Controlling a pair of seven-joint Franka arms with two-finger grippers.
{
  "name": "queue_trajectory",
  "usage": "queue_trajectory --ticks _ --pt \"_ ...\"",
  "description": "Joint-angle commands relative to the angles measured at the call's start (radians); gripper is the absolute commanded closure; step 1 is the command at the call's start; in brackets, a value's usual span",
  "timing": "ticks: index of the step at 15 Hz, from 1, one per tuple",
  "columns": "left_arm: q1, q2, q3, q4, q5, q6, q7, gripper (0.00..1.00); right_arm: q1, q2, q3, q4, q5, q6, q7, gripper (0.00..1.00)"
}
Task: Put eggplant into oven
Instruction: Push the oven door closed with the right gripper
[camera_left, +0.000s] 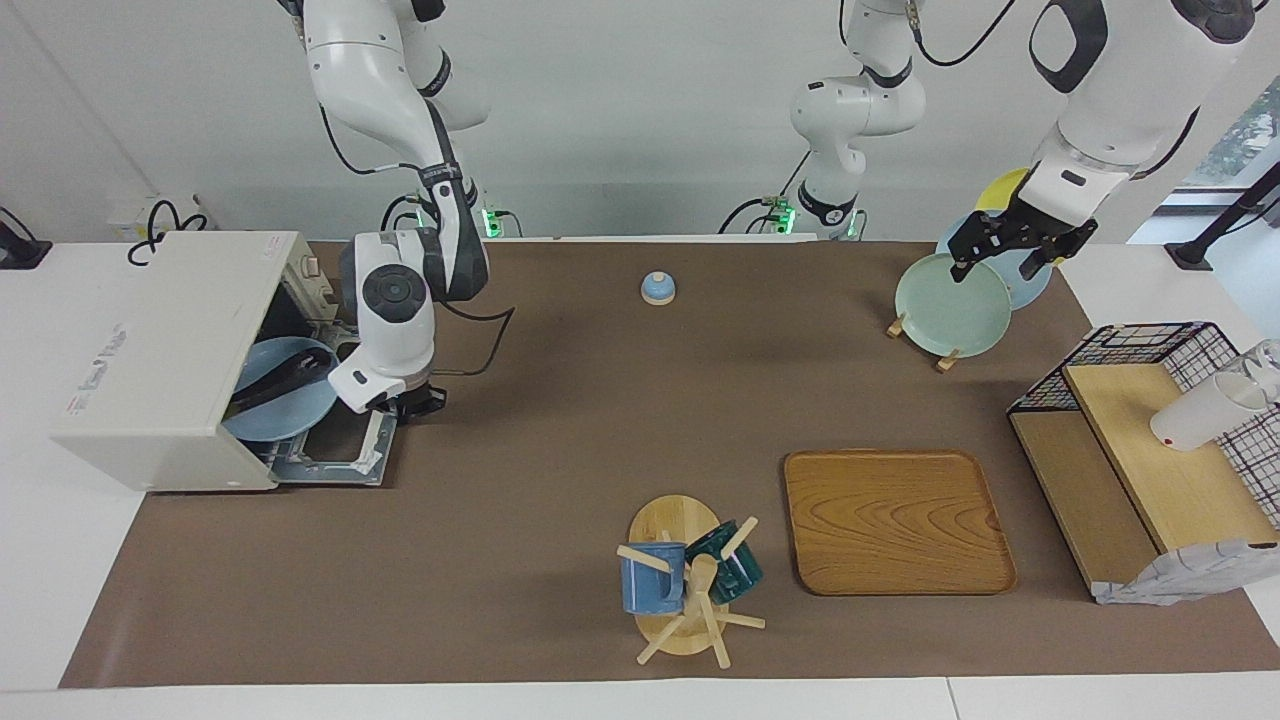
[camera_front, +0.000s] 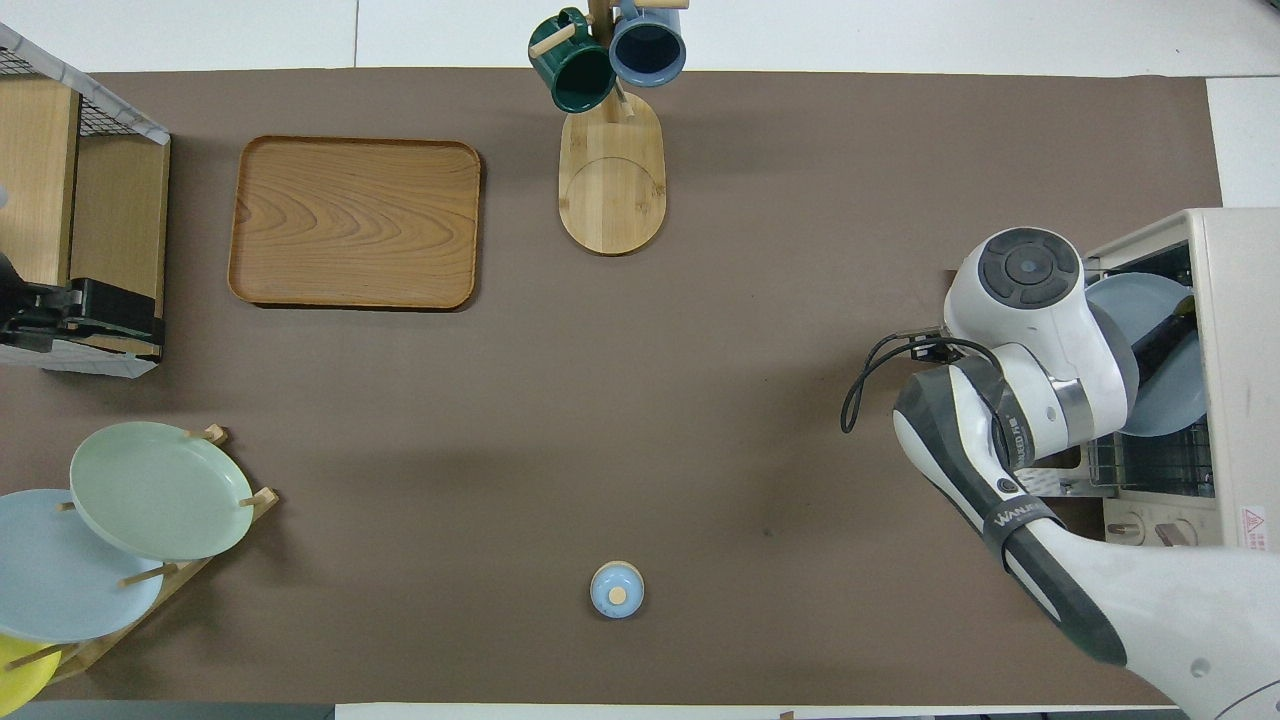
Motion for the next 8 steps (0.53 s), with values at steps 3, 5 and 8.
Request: queue_trajectory --ticks 3,5,8 --pt "0.016 -0.005 -0.013 0.008 0.017 -0.012 0.008 0.00 -0.020 -0.016 0.000 0.121 -0.044 -0.166 -0.146 1.00" --pt "0.016 -0.005 -0.013 0.008 0.017 -0.012 0.008 0.00 -0.040 -0.042 -0.006 0.167 -0.038 -0.232 -0.238 1.00" --pt "0.016 -0.005 -0.013 0.008 0.017 -0.012 0.008 0.00 -0.077 -0.085 -0.006 0.170 -0.030 -0.260 -0.304 1.00"
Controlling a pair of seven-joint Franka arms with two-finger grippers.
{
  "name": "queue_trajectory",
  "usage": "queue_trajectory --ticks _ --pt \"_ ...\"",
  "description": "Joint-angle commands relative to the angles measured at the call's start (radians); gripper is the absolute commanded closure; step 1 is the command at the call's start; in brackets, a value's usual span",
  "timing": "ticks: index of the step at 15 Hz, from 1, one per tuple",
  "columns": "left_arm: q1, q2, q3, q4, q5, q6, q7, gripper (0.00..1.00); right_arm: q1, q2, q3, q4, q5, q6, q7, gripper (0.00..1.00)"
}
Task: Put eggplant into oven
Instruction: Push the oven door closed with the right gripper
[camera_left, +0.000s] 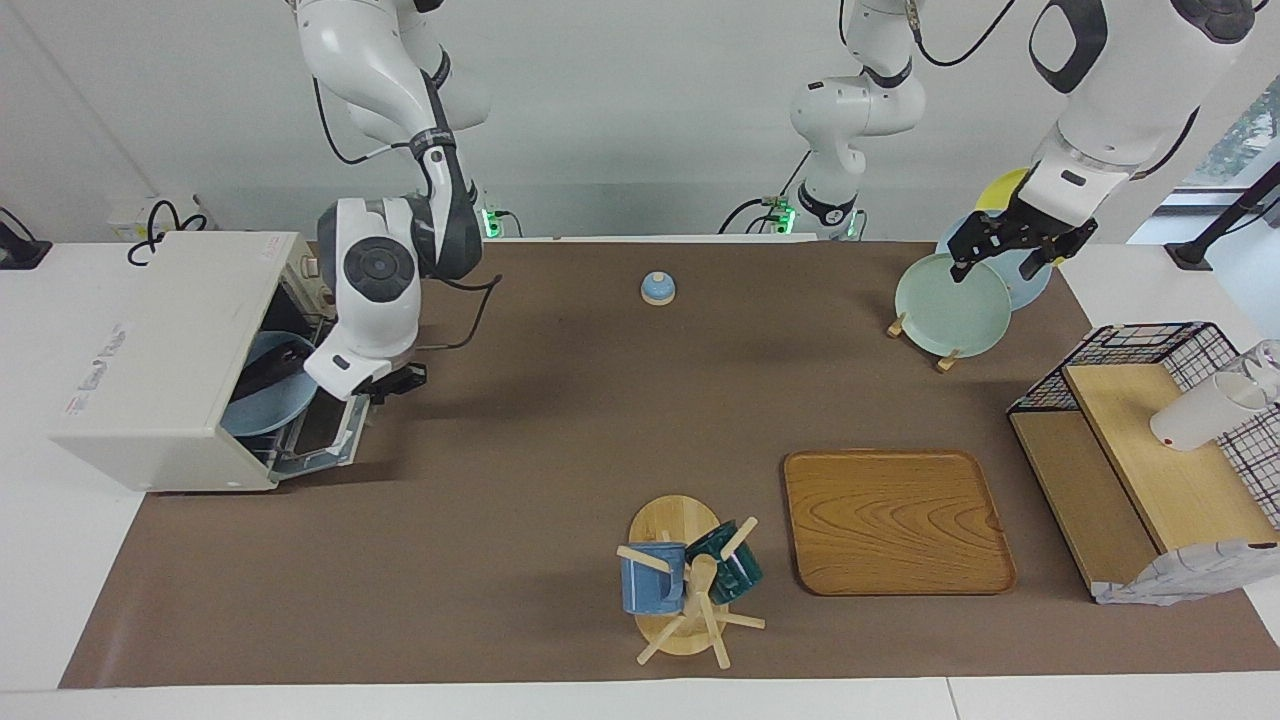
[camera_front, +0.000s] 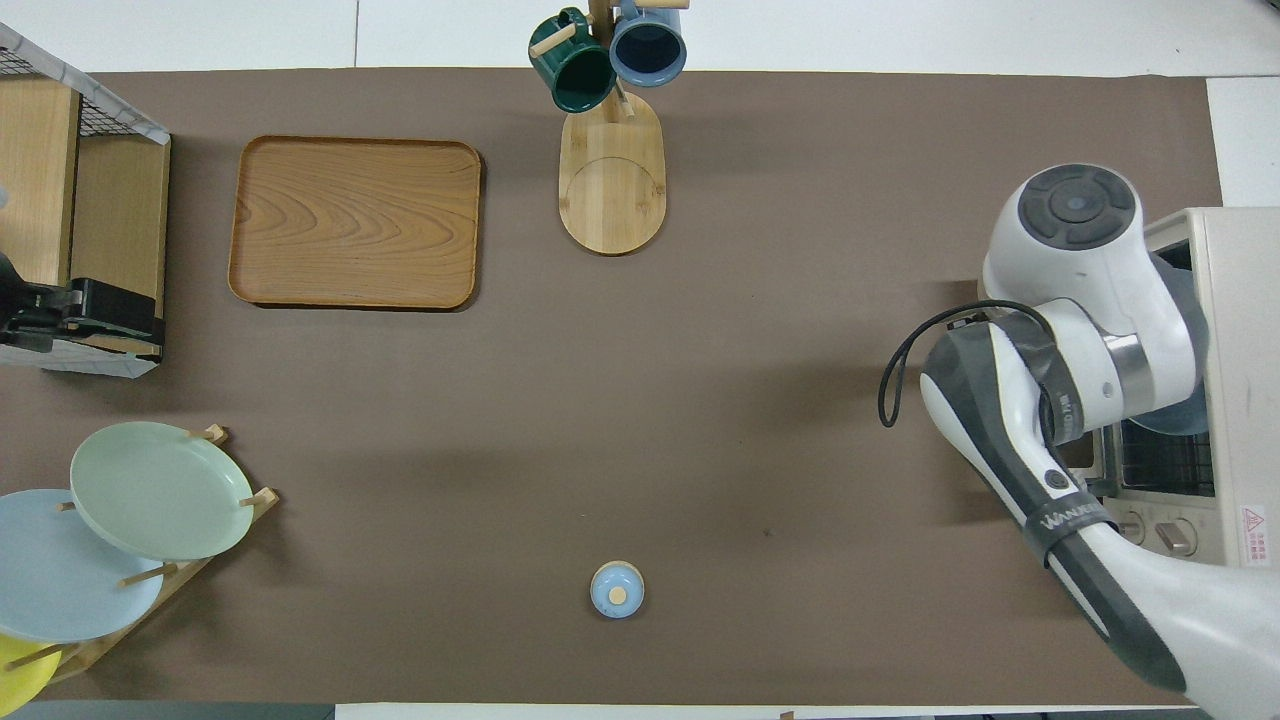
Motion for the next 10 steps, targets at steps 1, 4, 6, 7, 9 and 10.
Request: queue_trajectory --ticks 1,4,6,7,9,10 --pt "0.016 -0.005 -0.013 0.008 0.017 -0.012 0.008 0.00 -0.070 -0.022 -0.011 0.016 -0.033 0.005 -0.094 1.00" --pt "0.016 -0.005 -0.013 0.008 0.017 -0.012 0.008 0.00 -0.129 -0.042 -0.009 0.016 -0.032 0.005 -0.181 1.00" --pt "0.016 -0.005 -0.013 0.008 0.017 -0.014 0.008 0.00 -0.156 -0.057 -0.009 0.018 -0.029 0.004 -0.233 1.00" --pt "0.016 -0.005 -0.013 0.008 0.017 -0.012 0.008 0.00 -0.169 -0.065 -0.011 0.018 -0.024 0.004 -0.250 1.00" --pt "0.016 -0.005 -0.013 0.008 0.017 -0.012 0.008 0.00 -0.193 -0.066 -0.011 0.021 -0.012 0.002 -0.284 1.00" --pt "0.016 -0.005 -0.013 0.008 0.017 -0.012 0.008 0.00 -0.204 -0.066 -0.011 0.025 0.005 0.002 -0.301 1.00"
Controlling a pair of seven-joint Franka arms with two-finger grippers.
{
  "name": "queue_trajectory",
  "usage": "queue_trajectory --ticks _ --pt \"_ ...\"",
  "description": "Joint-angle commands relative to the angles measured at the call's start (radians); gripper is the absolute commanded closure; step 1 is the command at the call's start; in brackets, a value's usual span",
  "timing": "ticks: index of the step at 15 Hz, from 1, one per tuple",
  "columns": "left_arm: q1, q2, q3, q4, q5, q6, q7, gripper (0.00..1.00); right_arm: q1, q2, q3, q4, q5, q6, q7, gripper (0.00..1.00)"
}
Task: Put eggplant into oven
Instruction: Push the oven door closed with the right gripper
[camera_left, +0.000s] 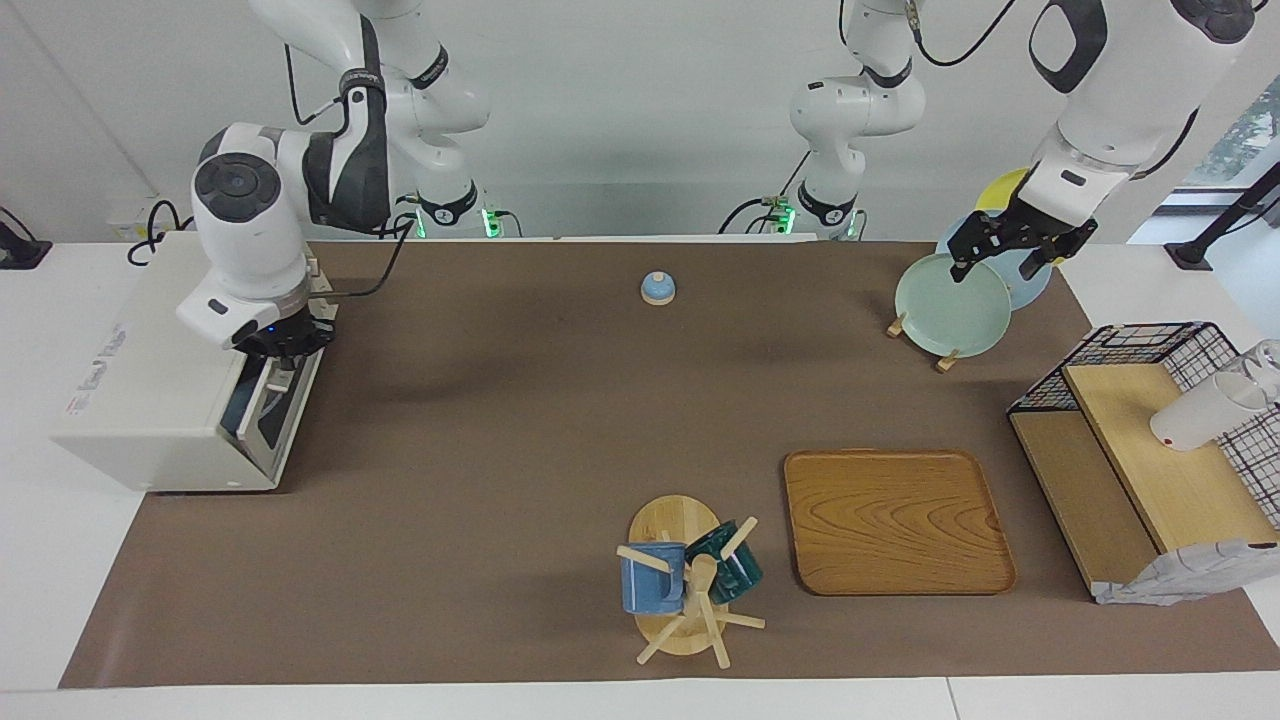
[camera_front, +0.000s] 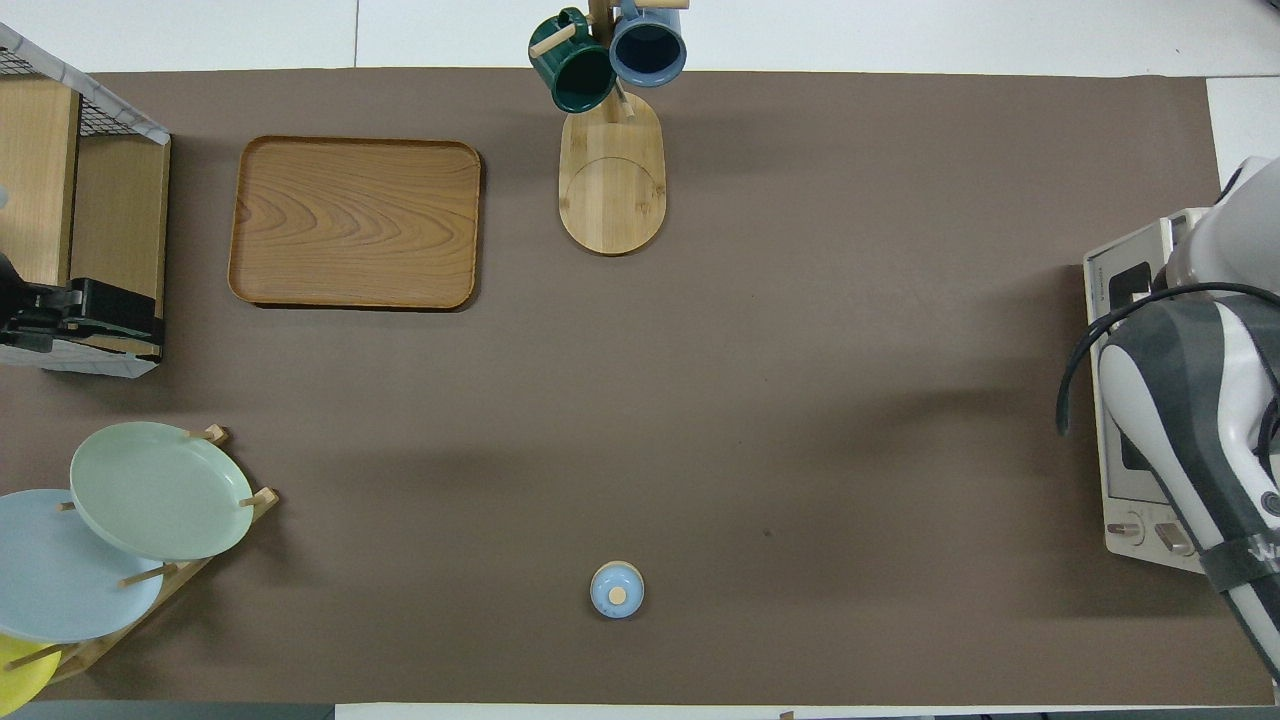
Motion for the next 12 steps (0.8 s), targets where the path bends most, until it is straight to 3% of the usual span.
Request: queue_trajectory --ticks 1,3,9,10,11,12 --pt "0.016 -0.005 -0.013 0.008 0.017 -0.012 0.008 0.00 -0.043 0.045 -0.005 0.000 0.025 0.042 -0.058 1.00" --pt "0.016 -0.005 -0.013 0.008 0.017 -0.012 0.008 0.00 -0.049 0.045 -0.004 0.018 0.047 0.016 -0.063 1.00" --pt "0.016 -0.005 -0.013 0.008 0.017 -0.012 0.008 0.00 -0.040 0.051 0.002 0.260 0.169 -0.246 -0.057 1.00" --pt "0.016 -0.005 -0.013 0.008 0.017 -0.012 0.008 0.00 -0.040 0.051 0.002 0.288 0.191 -0.271 -0.057 0.96" --pt "0.016 -0.005 -0.013 0.008 0.017 -0.012 0.008 0.00 -0.040 0.048 0.002 0.299 0.214 -0.283 -0.055 0.82" --pt "0.016 -0.005 -0.013 0.008 0.017 -0.014 0.008 0.00 -0.037 0.045 0.002 0.299 0.222 -0.292 -0.055 0.58"
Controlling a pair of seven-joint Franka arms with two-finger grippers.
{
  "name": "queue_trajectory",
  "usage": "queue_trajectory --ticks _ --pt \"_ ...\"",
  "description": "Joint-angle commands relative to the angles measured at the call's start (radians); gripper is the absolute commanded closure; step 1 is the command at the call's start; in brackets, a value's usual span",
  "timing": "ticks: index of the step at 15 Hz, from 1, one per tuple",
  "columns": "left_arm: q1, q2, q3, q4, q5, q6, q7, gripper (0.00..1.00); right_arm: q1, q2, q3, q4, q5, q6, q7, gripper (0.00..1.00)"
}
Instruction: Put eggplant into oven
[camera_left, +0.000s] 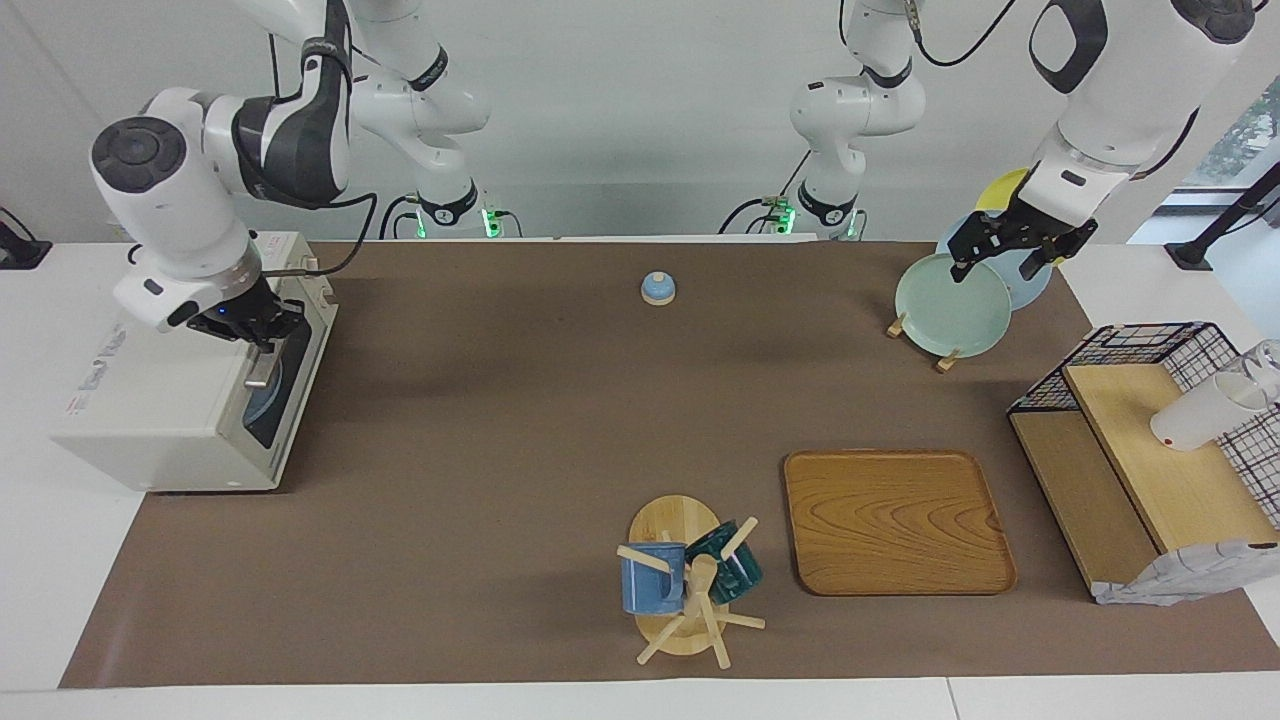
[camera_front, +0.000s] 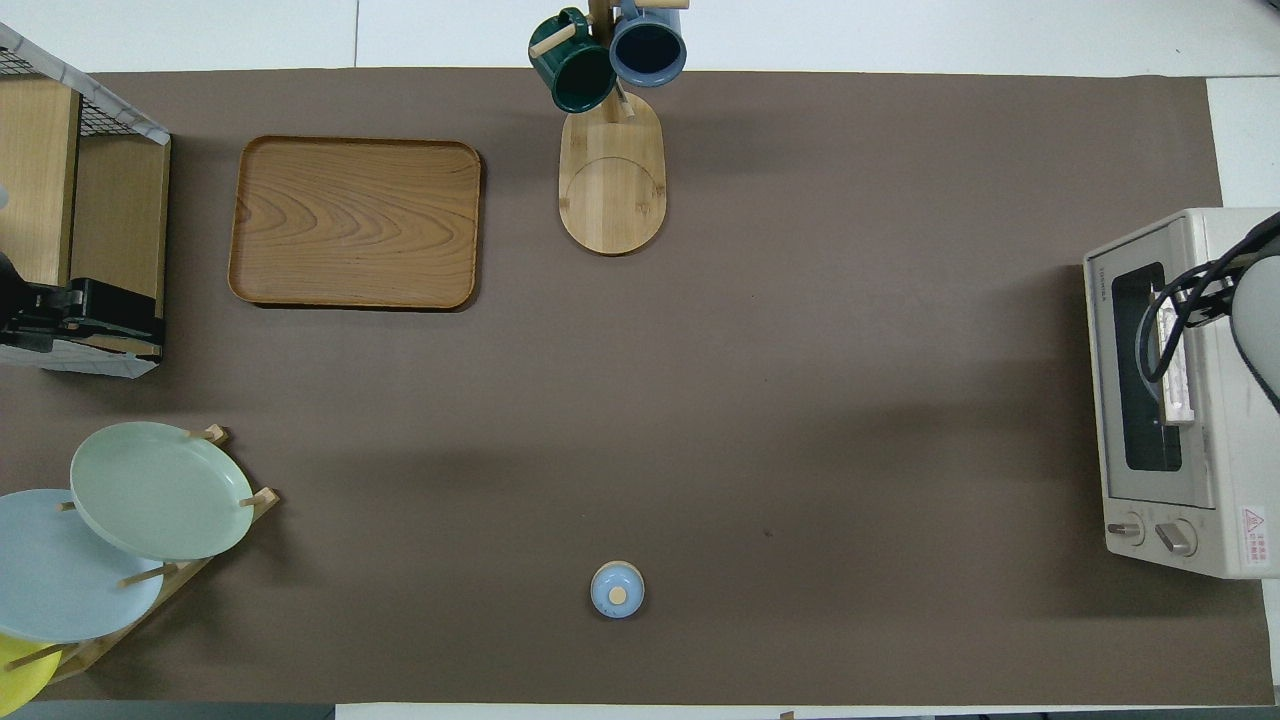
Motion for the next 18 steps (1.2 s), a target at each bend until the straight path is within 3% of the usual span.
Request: queue_trajectory --ticks 1,8,10,18 --pt "0.016 -0.005 -0.013 0.008 0.017 -0.014 0.008 0.00 -0.009 0.014 0.009 0.041 0.040 -0.056 -0.018 0.02" --pt "0.016 -0.005 -0.013 0.008 0.017 -0.012 0.008 0.00 0.011 -0.025 0.020 0.044 0.049 -0.090 0.054 0.00" --pt "0.016 -0.005 -0.013 0.008 0.017 -0.014 0.008 0.00 0.072 -0.035 0.006 0.046 0.037 -0.093 0.073 0.00" --pt "0.016 -0.005 -0.013 0.008 0.017 -0.012 0.008 0.00 0.051 -0.077 0.001 0.026 0.072 -0.079 0.101 0.00"
